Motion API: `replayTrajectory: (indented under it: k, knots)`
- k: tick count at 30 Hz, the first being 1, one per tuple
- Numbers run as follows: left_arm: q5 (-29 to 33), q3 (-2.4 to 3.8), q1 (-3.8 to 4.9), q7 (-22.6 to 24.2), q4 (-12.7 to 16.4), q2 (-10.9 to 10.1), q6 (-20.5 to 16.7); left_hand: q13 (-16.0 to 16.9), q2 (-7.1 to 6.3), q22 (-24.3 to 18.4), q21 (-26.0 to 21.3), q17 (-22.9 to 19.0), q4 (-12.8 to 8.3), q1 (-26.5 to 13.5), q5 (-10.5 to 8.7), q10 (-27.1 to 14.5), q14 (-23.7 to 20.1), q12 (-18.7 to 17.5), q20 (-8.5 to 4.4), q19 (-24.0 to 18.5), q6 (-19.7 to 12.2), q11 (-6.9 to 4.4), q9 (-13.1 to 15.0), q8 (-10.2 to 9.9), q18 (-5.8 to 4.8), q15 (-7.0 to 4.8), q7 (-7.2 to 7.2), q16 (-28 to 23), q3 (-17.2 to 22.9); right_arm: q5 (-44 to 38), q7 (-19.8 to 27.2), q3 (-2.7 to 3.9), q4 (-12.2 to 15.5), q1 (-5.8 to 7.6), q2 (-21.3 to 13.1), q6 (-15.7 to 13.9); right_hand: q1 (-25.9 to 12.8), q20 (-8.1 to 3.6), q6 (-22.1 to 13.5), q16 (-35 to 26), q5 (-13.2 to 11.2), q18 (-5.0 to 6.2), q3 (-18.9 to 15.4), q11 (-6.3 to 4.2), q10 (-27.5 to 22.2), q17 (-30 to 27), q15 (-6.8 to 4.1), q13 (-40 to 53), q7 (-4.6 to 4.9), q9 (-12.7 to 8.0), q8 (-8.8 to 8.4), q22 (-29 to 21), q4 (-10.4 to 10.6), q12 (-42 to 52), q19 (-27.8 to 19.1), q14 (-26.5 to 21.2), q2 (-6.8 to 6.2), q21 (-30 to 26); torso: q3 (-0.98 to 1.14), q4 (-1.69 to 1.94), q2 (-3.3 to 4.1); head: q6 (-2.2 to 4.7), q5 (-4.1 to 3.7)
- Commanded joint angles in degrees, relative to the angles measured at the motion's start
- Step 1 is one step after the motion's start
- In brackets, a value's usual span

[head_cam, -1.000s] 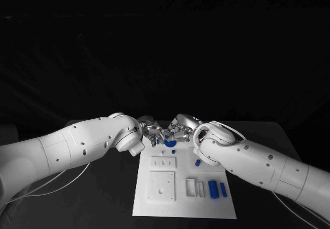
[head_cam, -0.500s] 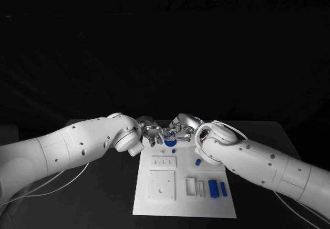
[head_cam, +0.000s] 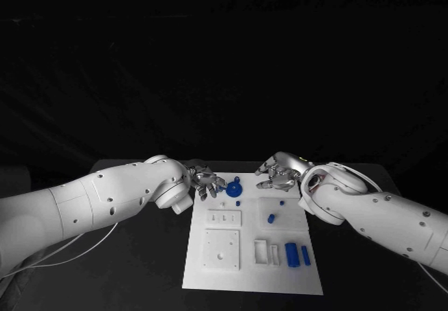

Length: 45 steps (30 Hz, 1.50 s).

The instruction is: Assemble the parts on the task board

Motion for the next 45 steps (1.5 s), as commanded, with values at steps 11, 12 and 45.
replayTrajectory:
  k: [11, 12, 45]
  knots:
    - [-9.9, -1.33, -3.26, -4.98, 1.4, 1.05, -3.33, 0.99, 0.3, 2.84, -1.44, -0.28, -4.12, -0.28, 0.72, 2.83, -0.41, 1.83, -0.11, 1.27, 4.55, -0.44, 6.76, 0.21, -0.83, -0.25, -4.03, 2.15, 4.49, 9.18, 6.44, 3.07, -1.67, 0.56, -1.6, -5.24, -0.9, 0.29, 1.02, -0.46, 1.19, 0.57, 1.08, -0.25, -0.7, -0.58, -0.09, -0.94, -0.06, 0.01, -0.15, 3.04, 0.36, -0.13, 2.52, -0.55, 0.28, -1.43, 0.7, -0.46, -0.73, -1.88, 0.39]
    - [-10.63, -1.36, -3.63, -5.2, 1.36, 1.22, -3.53, 1.01, 0.3, 2.9, -1.48, -0.3, -4.13, -0.25, 0.76, 2.85, -0.39, 1.86, -0.11, 1.31, 4.59, -0.47, 6.8, 0.23, -0.84, -0.25, -4.05, 2.18, 4.52, 9.4, 6.49, 3.29, -1.95, 0.7, -1.41, -5.53, -0.96, 0.28, 1.11, -0.5, 1.42, 0.59, 1.11, -0.27, -0.71, -0.62, -0.11, -1.03, -0.09, 0.02, -0.15, 3.04, 0.41, -0.17, 2.55, -0.53, 0.26, -1.43, 0.74, -0.46, -0.73, -1.95, 0.41]
    - [-16.86, -2.89, -8.52, -5.25, -5.52, 6.69, -2.46, 1.88, -0.38, 10.06, -7.62, -0.18, -3.06, 0.4, 0.39, 2.84, -0.15, 3.62, -0.37, 4.24, 5.04, -0.55, 8.6, 0.2, -1.18, -0.51, -4.27, 4.15, 4.59, 10.15, 5.17, 4.44, -5.21, 3.05, 2.13, -6.24, -1.48, 0.24, 1.27, -0.41, 3.41, 0.64, 1.53, -0.34, -0.73, -0.52, -0.17, -1.36, -0.14, -0.01, -0.16, 3.13, 0.68, 0.0, 2.72, -0.35, 0.12, -1.62, 0.84, -0.49, -0.93, -4.27, 0.15]
